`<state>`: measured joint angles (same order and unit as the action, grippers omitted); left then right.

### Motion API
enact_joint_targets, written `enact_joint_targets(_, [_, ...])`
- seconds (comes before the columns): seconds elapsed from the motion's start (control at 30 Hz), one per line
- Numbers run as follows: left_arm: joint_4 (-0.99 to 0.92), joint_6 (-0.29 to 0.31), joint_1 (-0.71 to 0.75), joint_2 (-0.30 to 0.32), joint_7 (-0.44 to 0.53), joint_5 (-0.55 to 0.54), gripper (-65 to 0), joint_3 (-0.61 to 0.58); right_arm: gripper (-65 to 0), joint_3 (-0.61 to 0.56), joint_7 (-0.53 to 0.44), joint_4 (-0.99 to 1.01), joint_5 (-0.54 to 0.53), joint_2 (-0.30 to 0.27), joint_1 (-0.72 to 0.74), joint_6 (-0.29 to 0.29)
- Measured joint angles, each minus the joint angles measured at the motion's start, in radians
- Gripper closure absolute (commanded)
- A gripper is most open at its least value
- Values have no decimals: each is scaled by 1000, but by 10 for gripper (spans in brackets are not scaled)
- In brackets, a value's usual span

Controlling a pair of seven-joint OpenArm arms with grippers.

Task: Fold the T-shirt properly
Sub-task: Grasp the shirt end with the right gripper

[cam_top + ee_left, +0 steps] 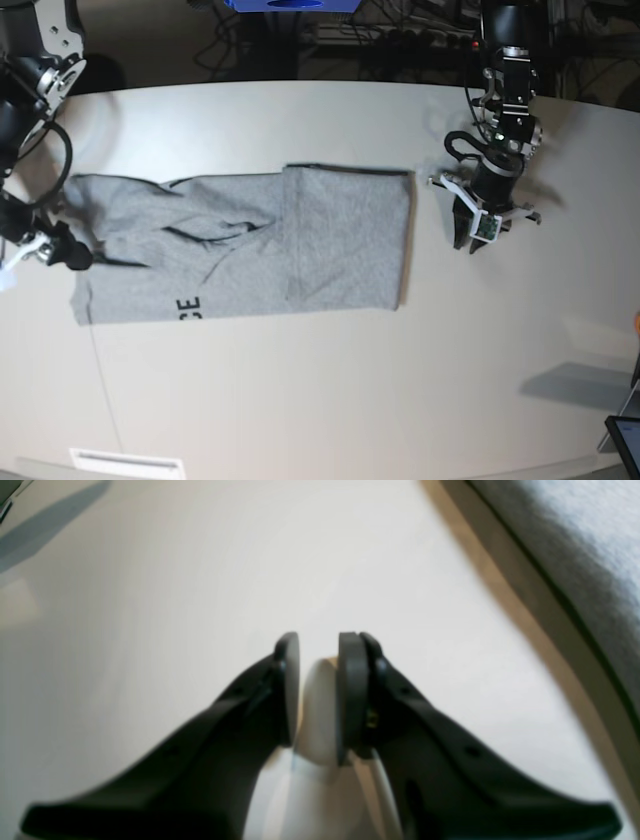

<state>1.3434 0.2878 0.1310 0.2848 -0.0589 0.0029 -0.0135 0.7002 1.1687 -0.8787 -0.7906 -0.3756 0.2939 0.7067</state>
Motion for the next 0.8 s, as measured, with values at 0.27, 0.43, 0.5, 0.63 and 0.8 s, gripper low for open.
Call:
enact_joint_targets(0.27, [1, 0, 3, -2, 0, 0, -138, 6, -488, -66, -35, -16, -32, 41, -14, 3])
enact_joint_targets(0.43, [1, 0, 3, 0, 0, 0, -138, 7, -486, -66, -46, -16, -45, 47, -26, 9])
enact_joint_targets(0.5, [1, 0, 3, 0, 0, 0, -138, 6, -486, -66, -47, -16, -50, 47, -31, 11])
enact_joint_targets(0.63, [1, 0, -1, -2, -1, 0, -138, 4, -485, -66, -44, -39, -49, 52, -41, 11])
enact_joint_targets(0.8, [1, 0, -3, -11, -3, 0, -138, 3, -466, -66, -34, -107, -41, 95, -67, 10])
